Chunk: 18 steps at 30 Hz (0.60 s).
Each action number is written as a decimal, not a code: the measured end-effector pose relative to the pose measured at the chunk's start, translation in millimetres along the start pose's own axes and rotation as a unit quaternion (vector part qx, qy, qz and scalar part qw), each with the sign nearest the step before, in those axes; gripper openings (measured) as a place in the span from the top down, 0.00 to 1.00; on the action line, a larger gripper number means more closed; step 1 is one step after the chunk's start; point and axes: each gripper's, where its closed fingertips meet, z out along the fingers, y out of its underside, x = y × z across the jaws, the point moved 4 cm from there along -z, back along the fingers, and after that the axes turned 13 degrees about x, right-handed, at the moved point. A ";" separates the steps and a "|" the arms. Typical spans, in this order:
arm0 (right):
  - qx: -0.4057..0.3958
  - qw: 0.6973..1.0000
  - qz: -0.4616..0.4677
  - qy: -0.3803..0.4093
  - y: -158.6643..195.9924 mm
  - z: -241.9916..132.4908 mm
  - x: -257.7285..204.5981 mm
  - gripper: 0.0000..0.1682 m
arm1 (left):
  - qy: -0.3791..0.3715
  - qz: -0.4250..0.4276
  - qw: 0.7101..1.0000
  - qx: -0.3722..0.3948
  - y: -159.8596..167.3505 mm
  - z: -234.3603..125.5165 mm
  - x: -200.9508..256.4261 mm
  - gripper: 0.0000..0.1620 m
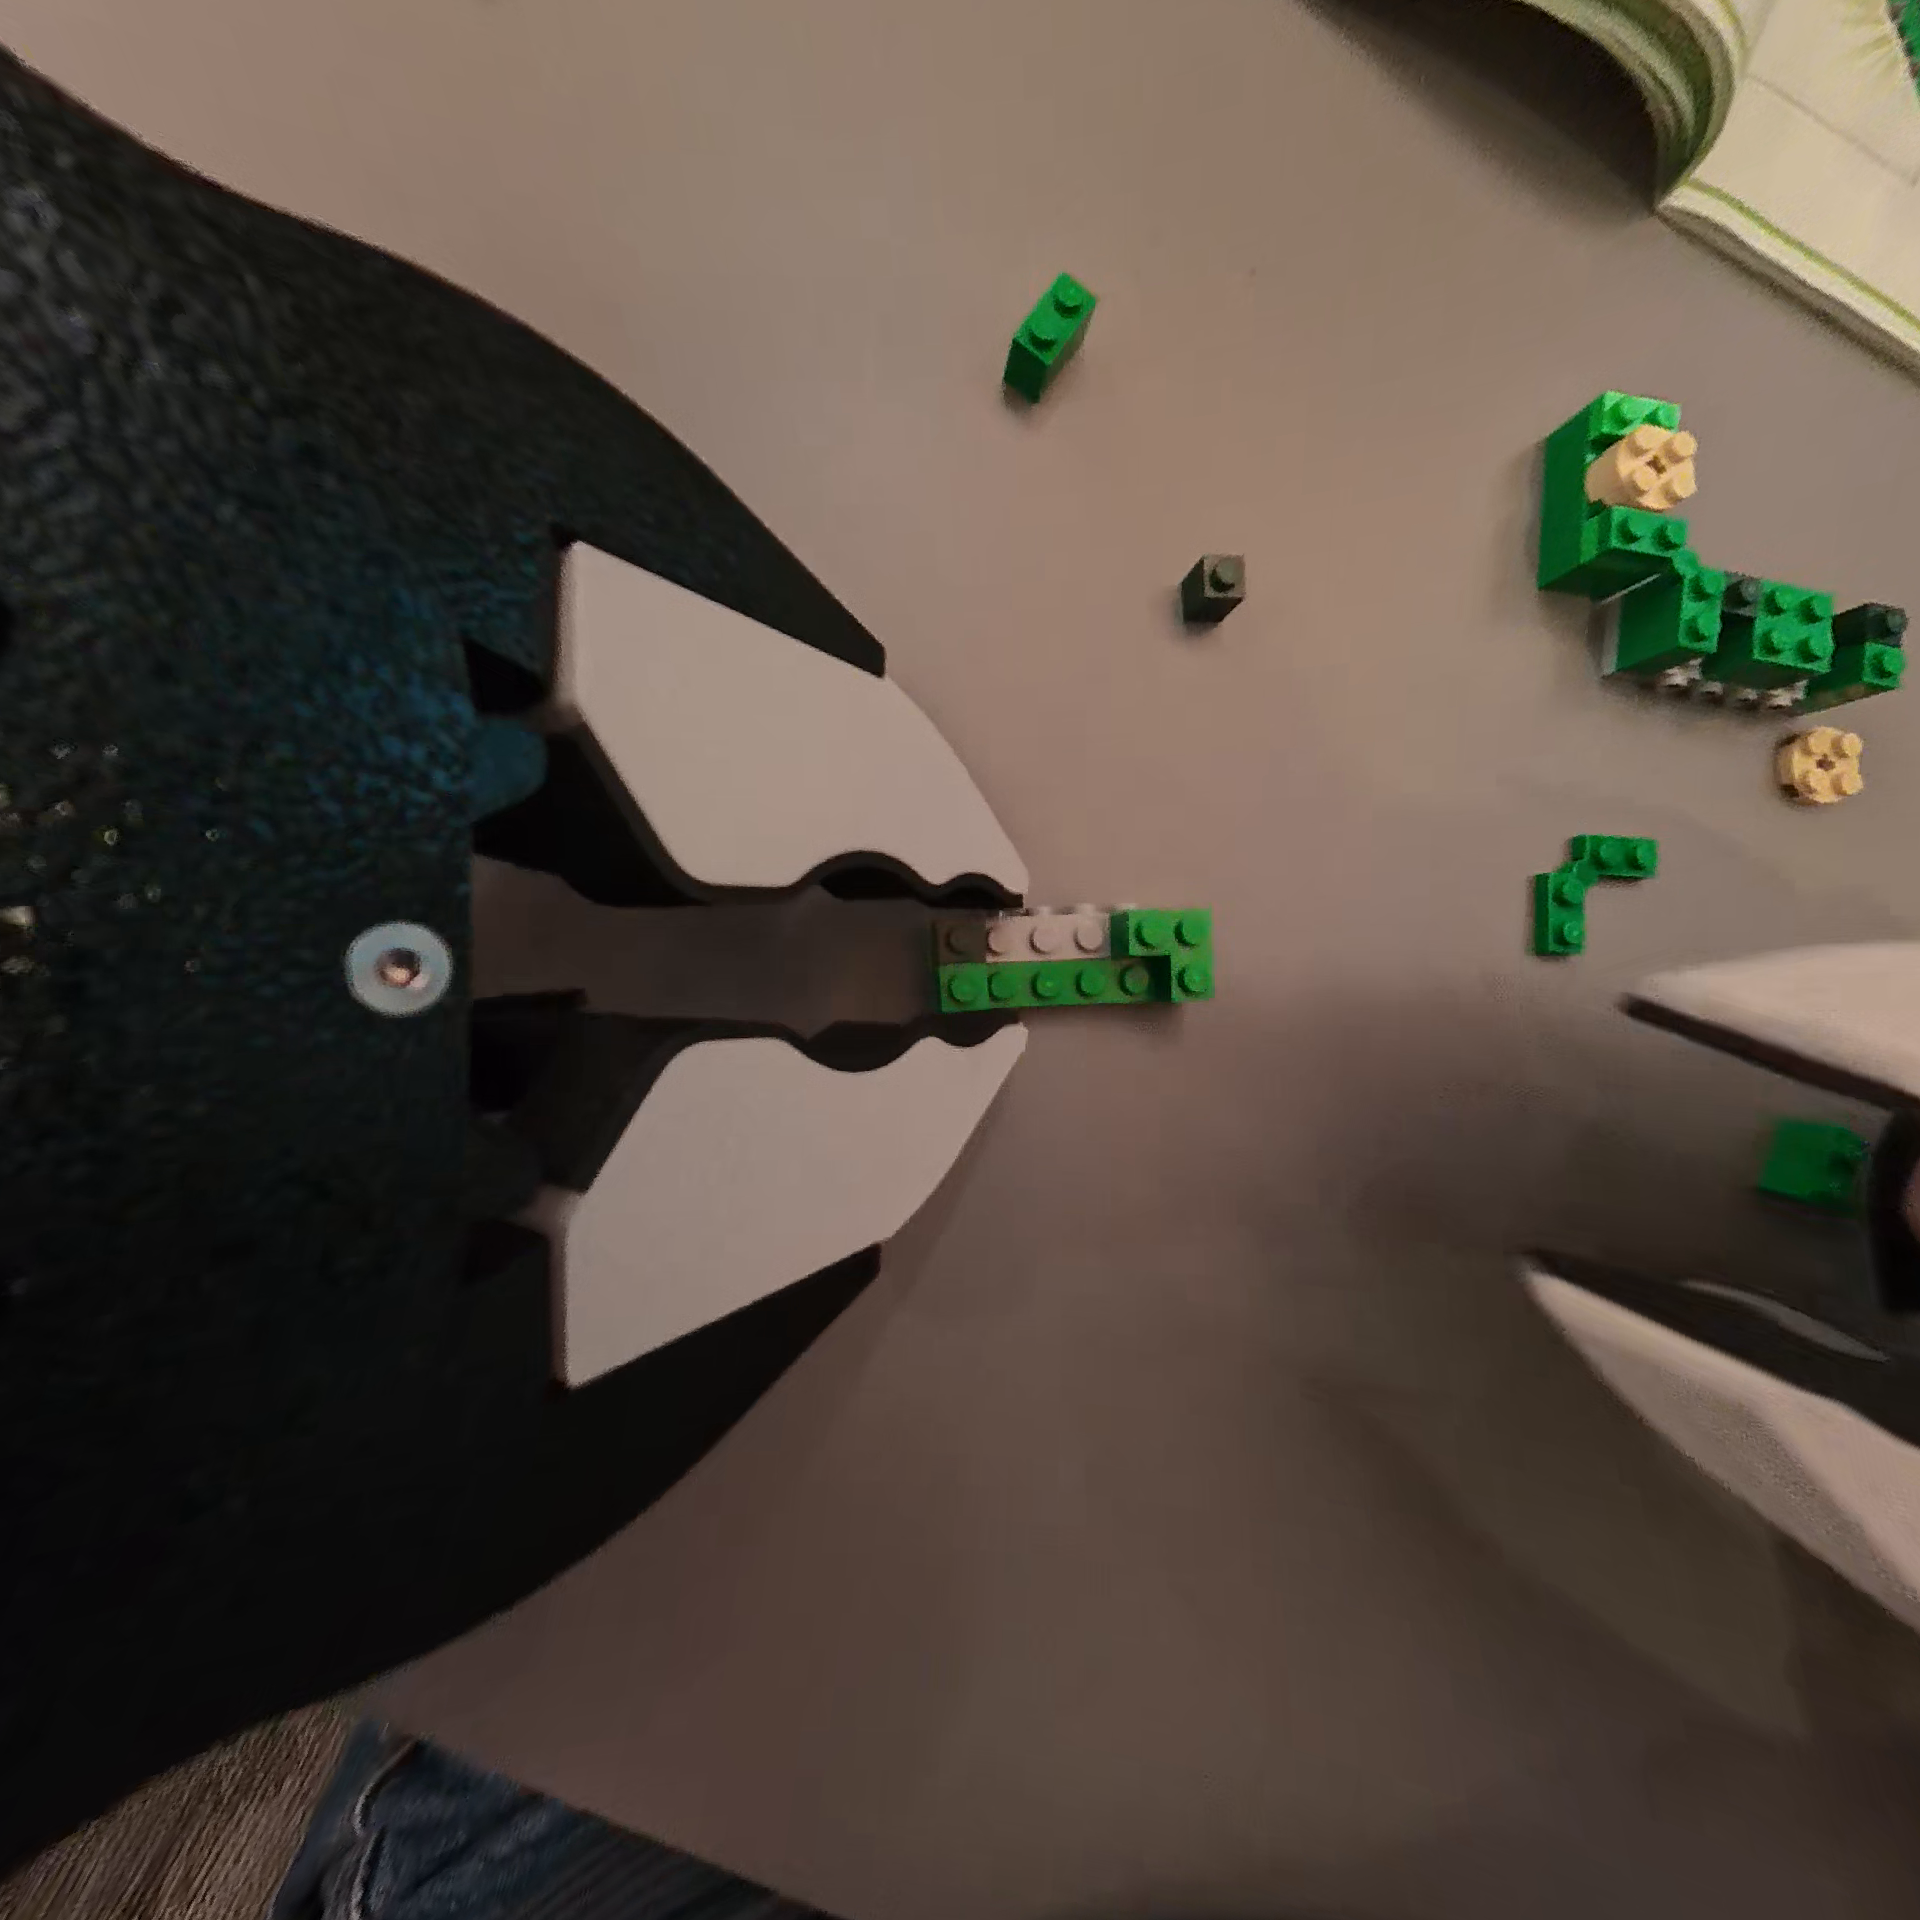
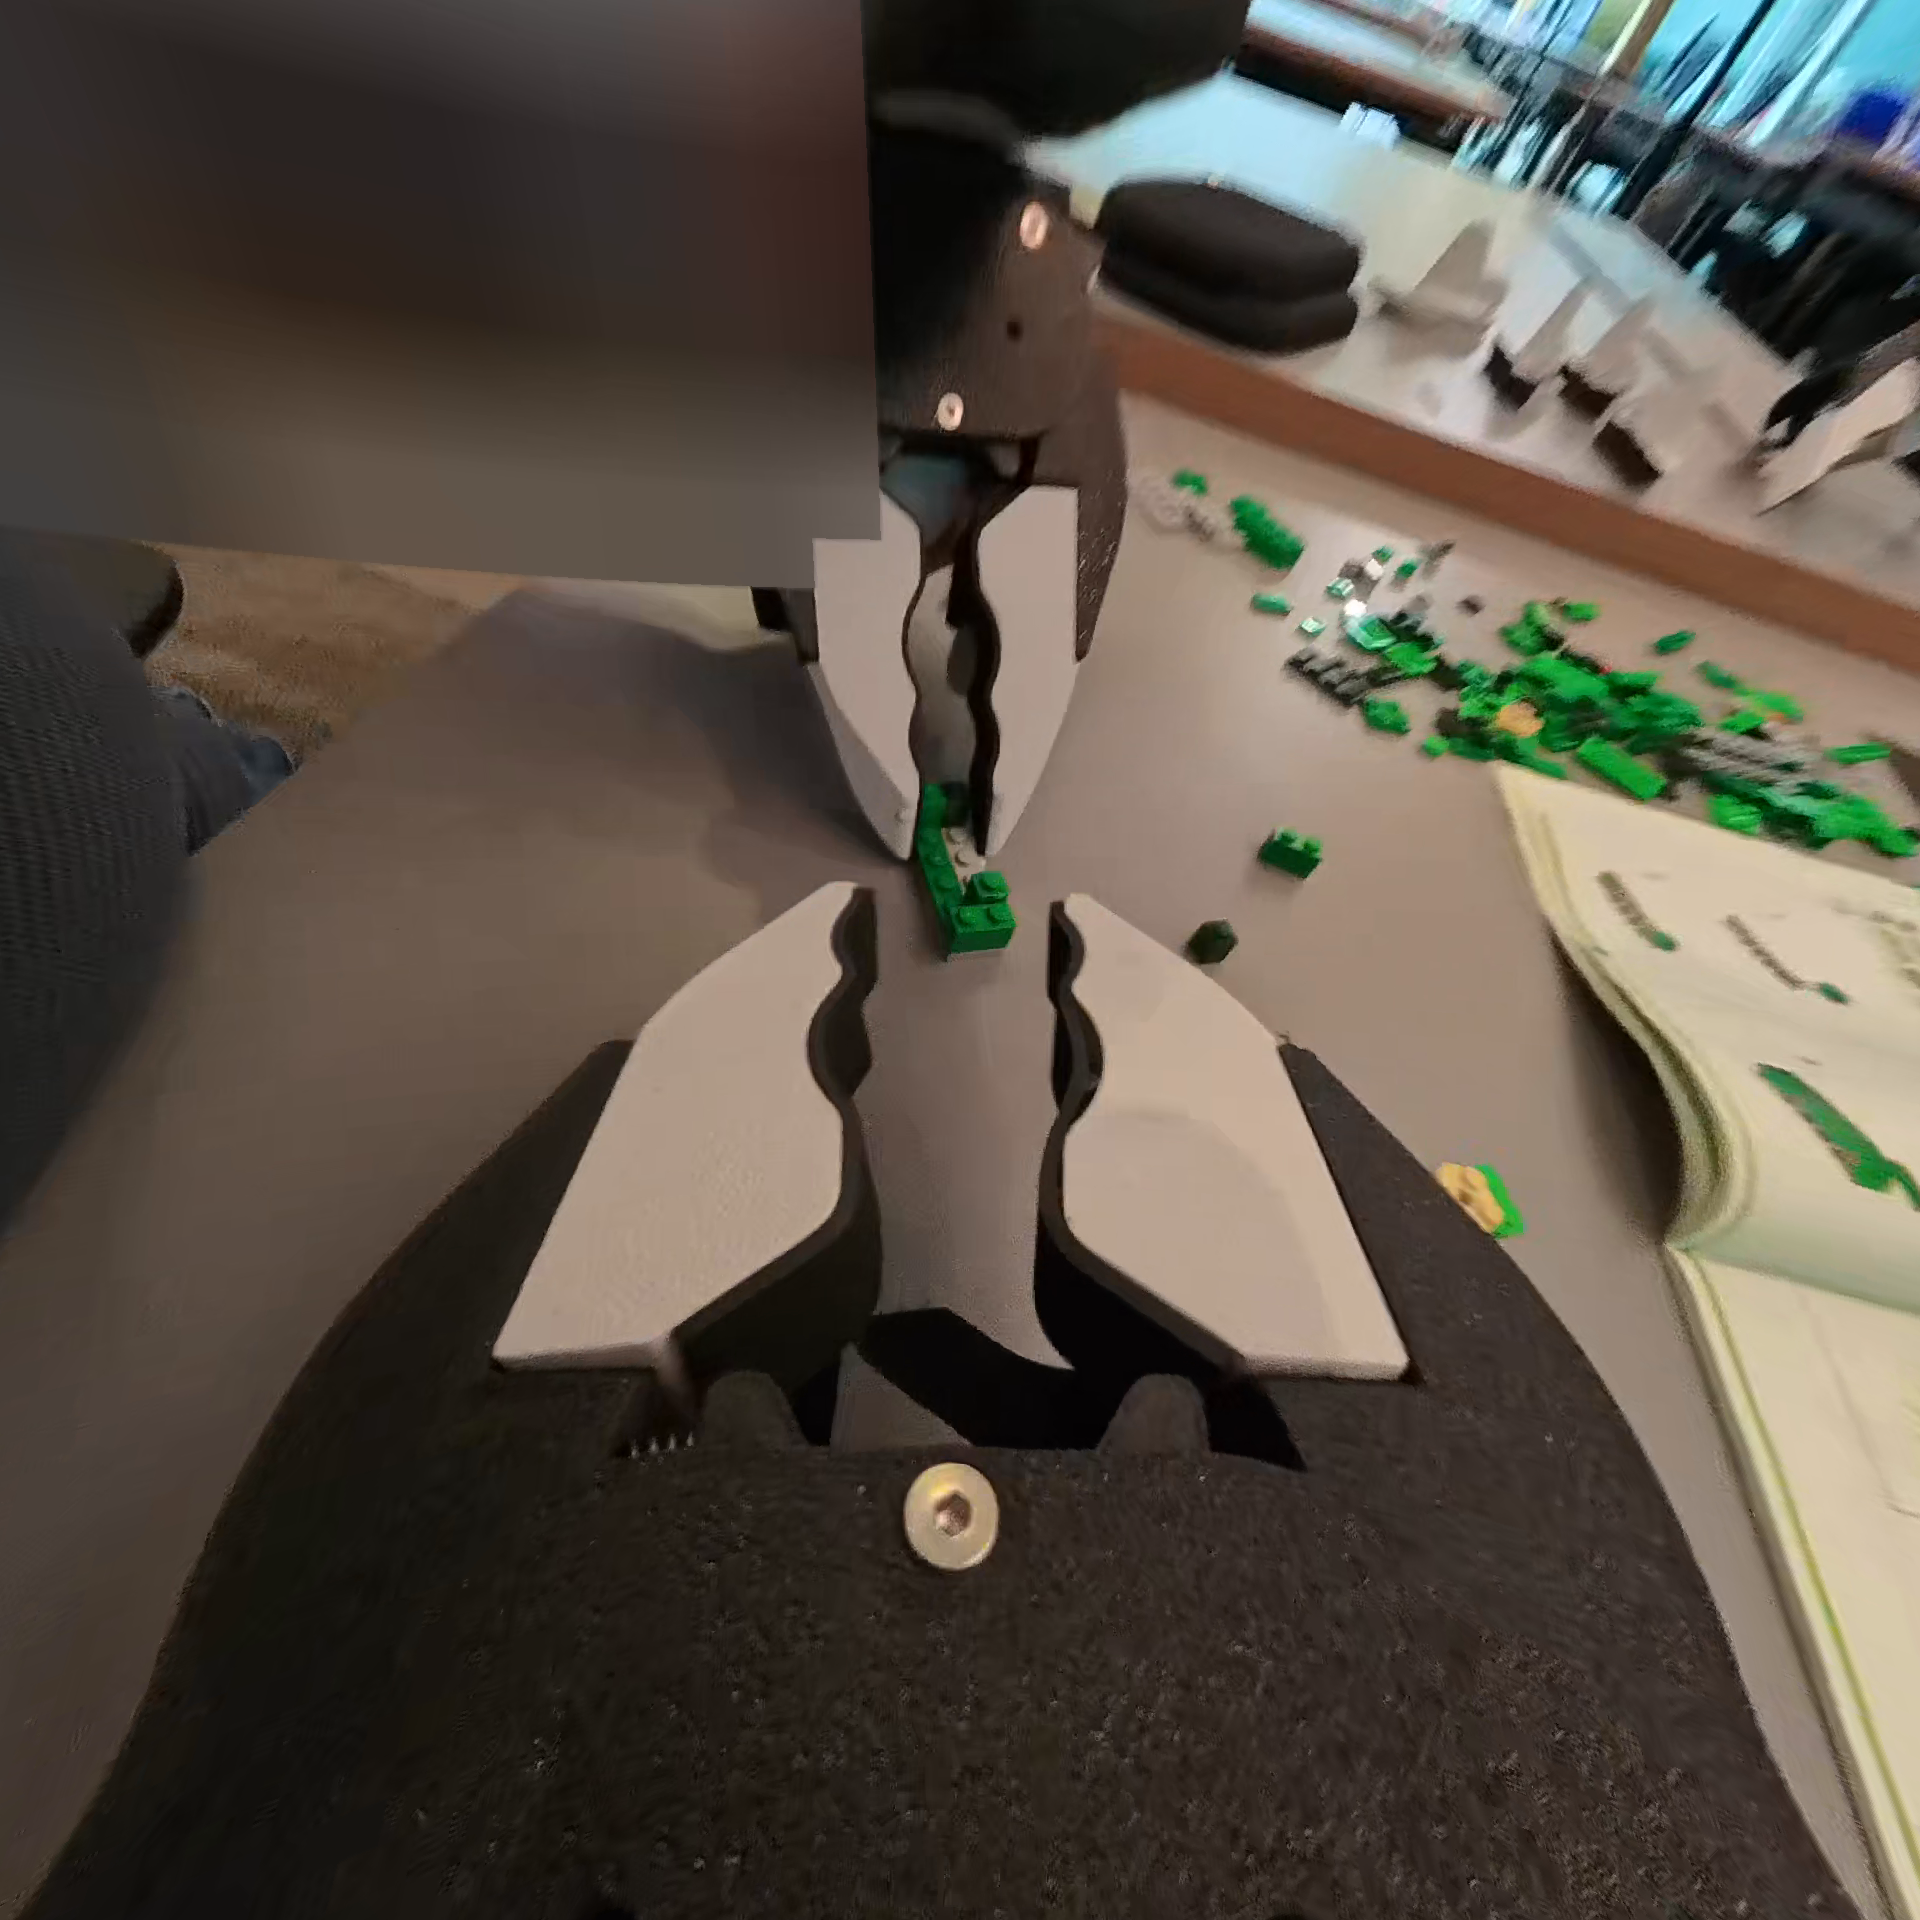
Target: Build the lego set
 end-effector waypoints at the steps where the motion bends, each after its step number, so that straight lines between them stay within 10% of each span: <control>1: -0.019 1.000 0.000 -0.008 3.3 6.1 -0.1 0.78 | -0.003 0.012 1.000 0.005 -0.7 -0.1 0.0 0.88; 16: -0.076 0.995 -0.031 -0.063 6.3 41.4 5.2 0.89 | -0.003 0.024 0.994 0.109 -33.1 -17.8 6.8 0.89; 18: -0.050 0.997 -0.023 -0.054 0.8 39.0 8.7 0.89 | -0.028 -0.007 0.990 0.140 -36.3 -19.4 1.2 0.77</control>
